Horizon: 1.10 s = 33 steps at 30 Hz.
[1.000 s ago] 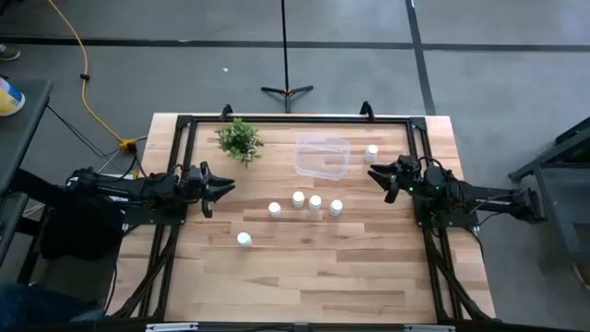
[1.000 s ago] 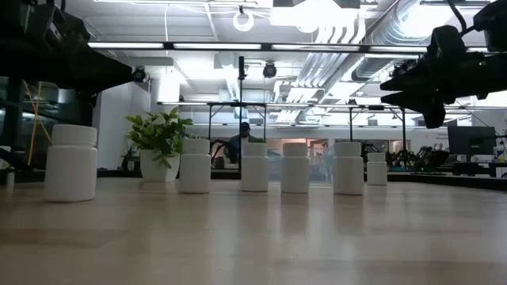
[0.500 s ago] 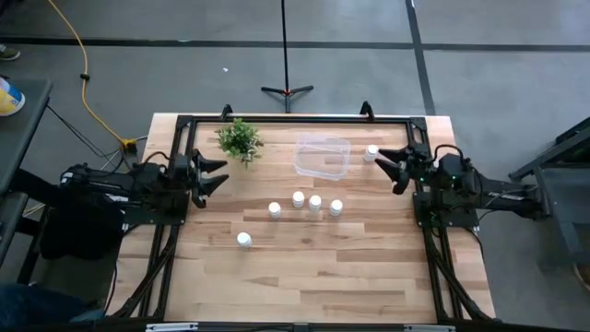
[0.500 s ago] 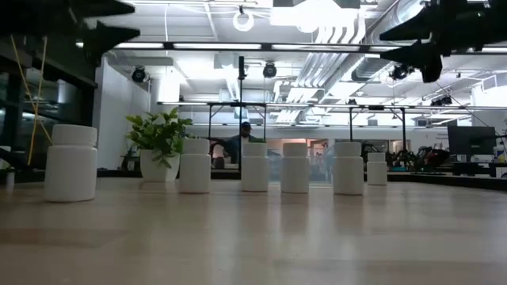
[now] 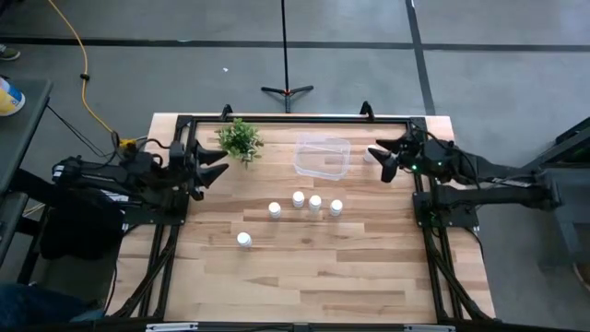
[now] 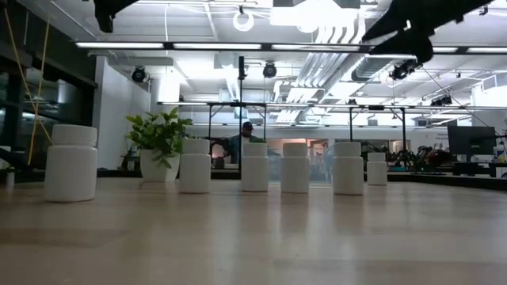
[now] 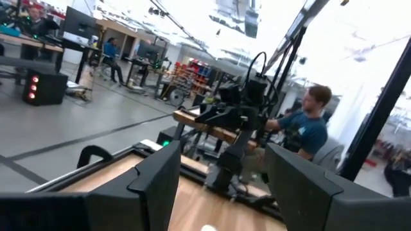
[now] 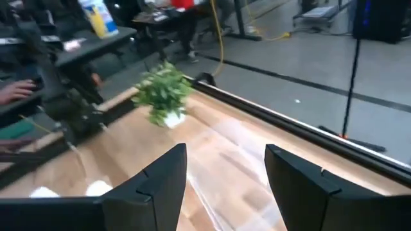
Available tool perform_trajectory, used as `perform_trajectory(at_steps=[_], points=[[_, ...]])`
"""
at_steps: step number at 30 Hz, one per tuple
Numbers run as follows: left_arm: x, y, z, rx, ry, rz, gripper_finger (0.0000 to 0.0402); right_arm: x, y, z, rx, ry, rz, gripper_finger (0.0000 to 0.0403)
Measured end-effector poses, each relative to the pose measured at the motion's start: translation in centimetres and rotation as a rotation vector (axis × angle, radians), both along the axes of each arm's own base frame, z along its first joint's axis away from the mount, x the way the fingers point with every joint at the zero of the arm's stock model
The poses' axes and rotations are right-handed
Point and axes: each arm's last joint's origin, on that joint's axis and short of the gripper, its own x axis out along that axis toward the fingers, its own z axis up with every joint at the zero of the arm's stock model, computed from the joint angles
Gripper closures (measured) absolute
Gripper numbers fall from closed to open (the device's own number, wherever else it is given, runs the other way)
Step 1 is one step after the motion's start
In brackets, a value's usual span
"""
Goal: Pick and place pill bottles into a basket
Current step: Put the white pill bottle into the transparent container
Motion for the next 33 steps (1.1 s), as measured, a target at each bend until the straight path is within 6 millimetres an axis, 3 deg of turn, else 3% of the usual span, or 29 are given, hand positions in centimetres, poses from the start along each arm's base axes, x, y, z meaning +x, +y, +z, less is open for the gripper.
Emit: perform_trajectory(at_steps=[8, 14, 25, 30, 33], points=[[0.1, 0.0, 0.1, -0.028, -0.003, -0.007, 0.0142, 1.2, -0.9, 1.2, 0.086, -0.047, -0.14, 0.0201], [0.1, 0.0, 0.1, -0.043, -0.007, -0.003, 0.0142, 3.2, -2.0, 1.3, 0.117, 0.067, -0.158, 0.0199], [0.1, 0.0, 0.0, -0.043, -0.007, -0.001, 0.0142, 5.6, -4.7, 3.2, 0.216, 0.297, -0.252, 0.01], [0.1, 0.0, 0.0, -0.042, -0.006, 0.0, 0.0142, 6.2, -6.5, 3.7, 0.332, 0.319, -0.299, 0.0092], [0.1, 0.0, 0.0, -0.041, -0.006, 0.0, 0.0142, 6.2, -7.7, 3.0, 0.4, 0.361, -0.334, 0.0092]])
